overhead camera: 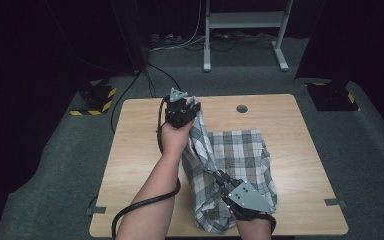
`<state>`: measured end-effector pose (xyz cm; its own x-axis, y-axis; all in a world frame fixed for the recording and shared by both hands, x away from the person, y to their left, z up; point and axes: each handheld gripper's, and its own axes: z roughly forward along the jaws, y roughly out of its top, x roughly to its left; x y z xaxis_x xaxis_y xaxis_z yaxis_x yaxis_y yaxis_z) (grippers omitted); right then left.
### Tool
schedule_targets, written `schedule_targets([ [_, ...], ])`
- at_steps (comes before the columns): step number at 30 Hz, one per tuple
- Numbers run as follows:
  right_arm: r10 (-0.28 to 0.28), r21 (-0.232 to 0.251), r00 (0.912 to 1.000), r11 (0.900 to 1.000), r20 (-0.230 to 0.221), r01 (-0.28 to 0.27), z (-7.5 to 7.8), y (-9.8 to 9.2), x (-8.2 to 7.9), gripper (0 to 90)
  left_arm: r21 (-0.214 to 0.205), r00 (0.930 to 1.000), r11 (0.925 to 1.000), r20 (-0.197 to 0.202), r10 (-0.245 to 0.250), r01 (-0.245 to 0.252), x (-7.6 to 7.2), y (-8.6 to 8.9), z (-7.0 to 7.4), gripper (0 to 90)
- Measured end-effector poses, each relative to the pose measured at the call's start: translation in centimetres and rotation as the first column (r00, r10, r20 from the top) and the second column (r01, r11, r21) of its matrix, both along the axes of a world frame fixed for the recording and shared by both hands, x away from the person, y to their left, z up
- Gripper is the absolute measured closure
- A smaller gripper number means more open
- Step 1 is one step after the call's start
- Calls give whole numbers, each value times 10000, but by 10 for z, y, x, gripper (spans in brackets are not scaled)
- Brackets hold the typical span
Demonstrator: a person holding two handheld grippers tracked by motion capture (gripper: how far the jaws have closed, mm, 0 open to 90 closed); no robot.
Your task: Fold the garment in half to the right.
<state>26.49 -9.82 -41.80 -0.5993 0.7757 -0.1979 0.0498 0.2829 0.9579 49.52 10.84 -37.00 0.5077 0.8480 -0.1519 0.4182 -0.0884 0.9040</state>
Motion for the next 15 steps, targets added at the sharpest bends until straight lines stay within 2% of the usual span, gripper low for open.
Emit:
schedule_targets([
  [4, -301, -142, 9994, 9994, 143, 303, -3, -9, -2, 810, 22, 9999, 9998, -4, -172, 172, 2, -14, -4, 802],
  [15, -962, -85, 9952, 9953, 172, 964, -5, -40, -3, 811, -133, 9987, 9987, 29, -499, 500, 10, -51, -9, 798],
])
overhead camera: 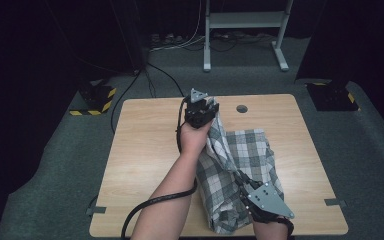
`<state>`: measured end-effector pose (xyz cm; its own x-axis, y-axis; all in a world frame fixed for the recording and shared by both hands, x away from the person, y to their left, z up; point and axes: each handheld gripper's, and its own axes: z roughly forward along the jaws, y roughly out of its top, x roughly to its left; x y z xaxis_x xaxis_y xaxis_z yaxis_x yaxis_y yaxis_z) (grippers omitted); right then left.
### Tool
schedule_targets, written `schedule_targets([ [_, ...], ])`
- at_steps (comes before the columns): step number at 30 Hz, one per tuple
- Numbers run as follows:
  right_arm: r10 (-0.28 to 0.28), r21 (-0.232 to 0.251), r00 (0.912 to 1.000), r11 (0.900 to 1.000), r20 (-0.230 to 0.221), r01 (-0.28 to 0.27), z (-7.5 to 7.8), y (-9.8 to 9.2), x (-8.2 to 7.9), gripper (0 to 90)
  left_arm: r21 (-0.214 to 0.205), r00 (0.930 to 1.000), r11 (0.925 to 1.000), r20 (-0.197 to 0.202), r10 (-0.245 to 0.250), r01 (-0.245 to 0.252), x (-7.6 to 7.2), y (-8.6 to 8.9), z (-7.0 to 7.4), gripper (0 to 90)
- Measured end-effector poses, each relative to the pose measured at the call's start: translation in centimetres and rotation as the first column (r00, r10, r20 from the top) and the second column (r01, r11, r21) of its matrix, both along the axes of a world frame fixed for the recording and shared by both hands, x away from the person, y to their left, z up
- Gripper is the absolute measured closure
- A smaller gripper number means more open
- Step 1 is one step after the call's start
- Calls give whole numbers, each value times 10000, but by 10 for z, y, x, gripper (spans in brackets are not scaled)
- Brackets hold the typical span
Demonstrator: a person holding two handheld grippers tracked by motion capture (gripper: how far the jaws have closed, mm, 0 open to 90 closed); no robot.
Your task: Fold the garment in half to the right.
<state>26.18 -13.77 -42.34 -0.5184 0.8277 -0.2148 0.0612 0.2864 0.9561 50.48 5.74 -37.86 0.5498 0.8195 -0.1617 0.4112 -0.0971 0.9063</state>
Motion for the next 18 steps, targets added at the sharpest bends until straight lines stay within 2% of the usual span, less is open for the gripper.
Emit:
schedule_targets([
  [5, -47, 9, 10000, 10000, -36, 47, 0, -4, 0, 811, 13, 10000, 10000, -14, -57, 57, 1, -5, -1, 798],
  [9, 159, 20, 9999, 9999, 31, -159, 3, 1, -1, 812, -145, 9999, 9999, 94, 52, -51, -3, 8, 2, 799],
  [14, 782, -132, 9967, 9969, 210, -779, 12, 27, -4, 814, -487, 9987, 9976, 76, 502, -497, -12, 54, 4, 803],
  [18, 1478, -286, 9887, 9887, 244, -1471, 17, 61, -5, 816, -575, 9955, 9940, 129, 940, -931, -23, 94, 6, 811],
])
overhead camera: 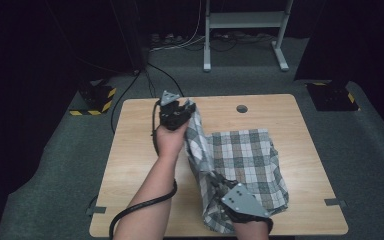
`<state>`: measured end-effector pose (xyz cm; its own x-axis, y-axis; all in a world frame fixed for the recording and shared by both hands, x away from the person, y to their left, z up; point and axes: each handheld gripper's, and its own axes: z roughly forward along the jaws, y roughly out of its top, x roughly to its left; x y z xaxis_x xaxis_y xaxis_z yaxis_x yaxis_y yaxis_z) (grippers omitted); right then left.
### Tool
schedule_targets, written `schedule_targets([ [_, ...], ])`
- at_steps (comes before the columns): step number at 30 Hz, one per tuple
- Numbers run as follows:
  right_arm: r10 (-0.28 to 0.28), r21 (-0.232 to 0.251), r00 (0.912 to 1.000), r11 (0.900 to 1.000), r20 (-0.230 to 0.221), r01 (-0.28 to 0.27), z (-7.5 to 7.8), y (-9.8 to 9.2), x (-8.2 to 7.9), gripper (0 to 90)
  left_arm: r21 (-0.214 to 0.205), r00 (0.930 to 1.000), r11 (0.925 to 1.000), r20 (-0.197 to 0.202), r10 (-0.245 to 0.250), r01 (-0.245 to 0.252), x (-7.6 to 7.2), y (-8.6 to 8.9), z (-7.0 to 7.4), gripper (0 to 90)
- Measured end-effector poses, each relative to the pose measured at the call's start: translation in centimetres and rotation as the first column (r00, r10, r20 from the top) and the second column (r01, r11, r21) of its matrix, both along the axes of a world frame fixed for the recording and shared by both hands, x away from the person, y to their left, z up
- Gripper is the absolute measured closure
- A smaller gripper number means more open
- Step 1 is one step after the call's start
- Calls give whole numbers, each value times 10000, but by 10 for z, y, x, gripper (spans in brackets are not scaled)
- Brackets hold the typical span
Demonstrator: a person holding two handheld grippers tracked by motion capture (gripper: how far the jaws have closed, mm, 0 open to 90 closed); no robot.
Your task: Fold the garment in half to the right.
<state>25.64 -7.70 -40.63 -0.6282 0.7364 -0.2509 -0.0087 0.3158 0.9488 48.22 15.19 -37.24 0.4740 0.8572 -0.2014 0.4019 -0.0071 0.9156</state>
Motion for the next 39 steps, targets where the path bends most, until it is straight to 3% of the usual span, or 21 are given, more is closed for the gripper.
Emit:
schedule_targets([
  [8, 1358, -607, 9907, 9890, 59, -1352, 5, 78, -3, 820, 49, 9974, 9975, -120, 708, -707, -13, 72, 4, 815],
  [11, 1660, -781, 9860, 9833, 144, -1644, 9, 99, -2, 821, 155, 9963, 9962, 37, 857, -858, -15, 86, 17, 816],
  [13, 1710, -735, 9848, 9830, 309, -1684, 18, 105, -2, 823, 140, 9965, 9966, 228, 804, -808, -15, 86, 29, 816],
  [17, 1426, -449, 9878, 9891, 619, -1399, 32, 90, 1, 825, 264, 9976, 9985, 507, 467, -481, -9, 61, 48, 815],
  [20, 956, -146, 9936, 9954, 593, -949, 33, 64, 3, 825, 372, 9989, 9992, 463, 124, -141, 1, 31, 48, 814],
  [27, 10, 21, 9997, 10000, 250, -10, 15, 10, 6, 824, 711, 9990, 9965, 59, -447, 441, 18, -31, 19, 809],
  [33, -509, -172, 9987, 9986, -104, 507, -4, -14, 11, 824, 692, 9981, 9967, -465, -393, 424, 28, -50, -9, 800],
  [39, -997, -319, 9946, 9946, -289, 987, -19, -30, 15, 824, 638, 9973, 9970, -620, -405, 445, 34, -64, -26, 789],
])
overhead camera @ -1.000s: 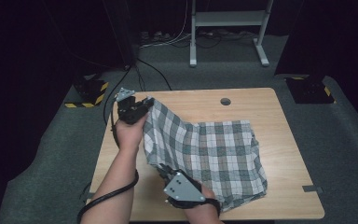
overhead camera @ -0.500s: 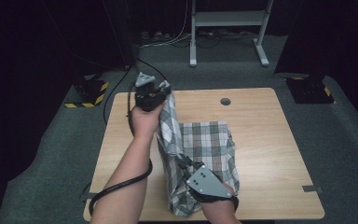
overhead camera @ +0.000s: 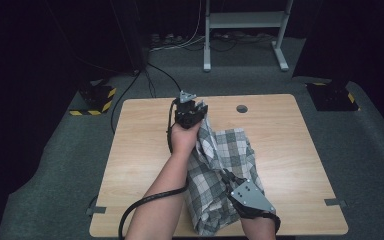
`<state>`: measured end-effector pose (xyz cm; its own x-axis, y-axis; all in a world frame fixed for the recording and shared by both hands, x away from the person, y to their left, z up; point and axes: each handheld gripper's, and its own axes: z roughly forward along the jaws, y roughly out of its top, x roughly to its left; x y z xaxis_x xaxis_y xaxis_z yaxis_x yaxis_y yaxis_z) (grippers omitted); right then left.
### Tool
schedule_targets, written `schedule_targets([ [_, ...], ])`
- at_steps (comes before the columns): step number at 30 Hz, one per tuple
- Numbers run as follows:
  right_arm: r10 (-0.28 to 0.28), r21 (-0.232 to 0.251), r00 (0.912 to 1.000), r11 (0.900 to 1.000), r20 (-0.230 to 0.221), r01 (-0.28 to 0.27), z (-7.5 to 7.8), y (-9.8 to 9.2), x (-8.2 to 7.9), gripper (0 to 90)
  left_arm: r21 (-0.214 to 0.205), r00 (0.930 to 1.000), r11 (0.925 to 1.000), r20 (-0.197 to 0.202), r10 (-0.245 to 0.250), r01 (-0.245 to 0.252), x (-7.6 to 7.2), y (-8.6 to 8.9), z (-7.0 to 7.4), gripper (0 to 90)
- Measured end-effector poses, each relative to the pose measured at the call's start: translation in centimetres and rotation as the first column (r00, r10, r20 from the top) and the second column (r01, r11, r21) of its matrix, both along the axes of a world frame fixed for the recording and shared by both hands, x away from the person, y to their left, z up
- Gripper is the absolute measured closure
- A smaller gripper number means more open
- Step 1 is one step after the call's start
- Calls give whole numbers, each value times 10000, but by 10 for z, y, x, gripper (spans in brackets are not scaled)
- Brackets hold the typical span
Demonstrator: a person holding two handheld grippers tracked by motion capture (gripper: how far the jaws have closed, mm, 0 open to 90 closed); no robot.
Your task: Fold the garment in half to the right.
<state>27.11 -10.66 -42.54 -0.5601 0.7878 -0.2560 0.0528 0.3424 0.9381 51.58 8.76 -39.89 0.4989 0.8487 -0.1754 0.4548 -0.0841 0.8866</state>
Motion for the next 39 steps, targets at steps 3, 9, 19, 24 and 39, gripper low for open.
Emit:
schedule_targets([
  [3, -136, -125, 9999, 9998, 61, 136, -3, -2, 1, 824, 35, 10000, 10000, -14, -38, 38, 2, -7, -5, 782],
  [9, -206, -196, 9998, 9996, 50, 207, -6, -6, 2, 825, 111, 9996, 9998, -232, -145, 148, 10, -17, -14, 777],
  [19, -269, -238, 9995, 9994, -161, 265, -13, -13, 5, 825, 61, 9966, 9993, -741, -353, 359, 17, -35, -31, 734],
  [24, -328, -256, 9990, 9992, -316, 320, -15, -16, 7, 825, -333, 9963, 9983, -704, -500, 477, 13, -29, -25, 656],
  [39, -462, -457, 9982, 9980, -390, 444, -18, -17, 11, 825, -332, 9997, 9994, -219, 50, -57, -69, 84, -50, 524],
])
